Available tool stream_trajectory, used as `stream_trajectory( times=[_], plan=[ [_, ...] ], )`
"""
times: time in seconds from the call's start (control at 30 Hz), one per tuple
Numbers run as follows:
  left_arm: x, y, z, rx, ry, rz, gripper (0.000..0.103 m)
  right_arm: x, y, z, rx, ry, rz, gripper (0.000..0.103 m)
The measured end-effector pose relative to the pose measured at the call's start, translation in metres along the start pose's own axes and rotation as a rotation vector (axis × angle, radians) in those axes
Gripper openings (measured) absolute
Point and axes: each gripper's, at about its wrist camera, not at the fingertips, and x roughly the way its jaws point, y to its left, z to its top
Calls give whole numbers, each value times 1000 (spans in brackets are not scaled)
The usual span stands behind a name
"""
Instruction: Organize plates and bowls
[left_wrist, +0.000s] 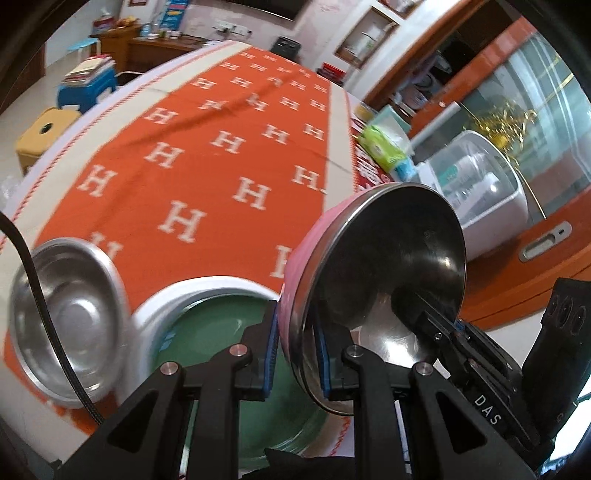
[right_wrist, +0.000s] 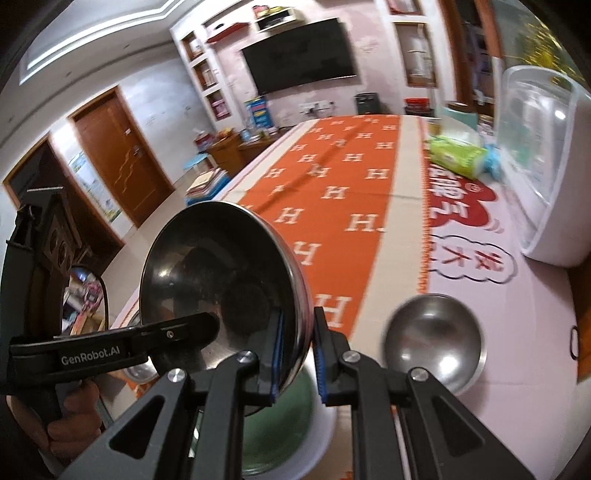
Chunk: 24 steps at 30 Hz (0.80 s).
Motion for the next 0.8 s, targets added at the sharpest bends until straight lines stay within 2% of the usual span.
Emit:
stream_trajectory(
  times=[0.17,0.43,0.8],
  plan=[
    [-23,35,-3,-50,-19,41,15,14,38,2,-66,33,42,14],
    [-51,88,-2,-96,0,104,15,43,90,1,-97,99,93,14],
    [-70,153,8,-92,100,191,18,85,154,-6,-103,185,116,15]
  ],
)
